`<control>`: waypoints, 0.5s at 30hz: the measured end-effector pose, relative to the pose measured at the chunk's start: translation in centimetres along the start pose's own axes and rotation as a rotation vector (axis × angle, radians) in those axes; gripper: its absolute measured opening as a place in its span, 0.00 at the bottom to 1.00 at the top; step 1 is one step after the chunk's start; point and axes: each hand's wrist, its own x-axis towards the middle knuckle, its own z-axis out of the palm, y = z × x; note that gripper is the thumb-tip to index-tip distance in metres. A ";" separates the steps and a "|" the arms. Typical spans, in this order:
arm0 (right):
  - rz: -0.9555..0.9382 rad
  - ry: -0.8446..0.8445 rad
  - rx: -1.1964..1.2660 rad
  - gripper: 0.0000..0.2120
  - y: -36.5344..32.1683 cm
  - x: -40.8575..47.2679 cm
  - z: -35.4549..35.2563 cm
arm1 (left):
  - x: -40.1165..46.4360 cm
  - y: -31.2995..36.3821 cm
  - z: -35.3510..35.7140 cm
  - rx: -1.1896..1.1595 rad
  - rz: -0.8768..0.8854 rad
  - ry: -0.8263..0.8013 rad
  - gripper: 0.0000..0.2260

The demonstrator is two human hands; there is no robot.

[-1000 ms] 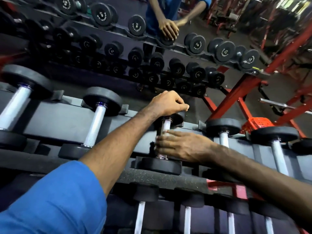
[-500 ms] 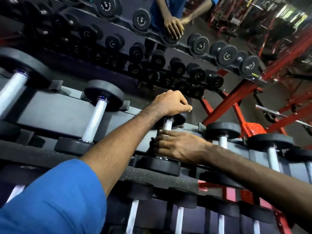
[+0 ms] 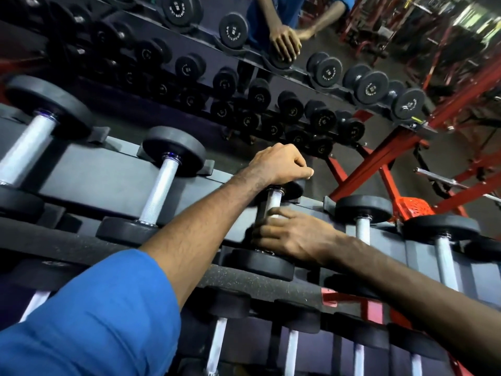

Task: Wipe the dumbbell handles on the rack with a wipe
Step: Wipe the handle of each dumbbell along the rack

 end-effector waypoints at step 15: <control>0.176 0.071 -0.047 0.23 0.0 -1.5 1.9 | 0.0 0.1 0.2 0.025 -0.021 0.004 0.09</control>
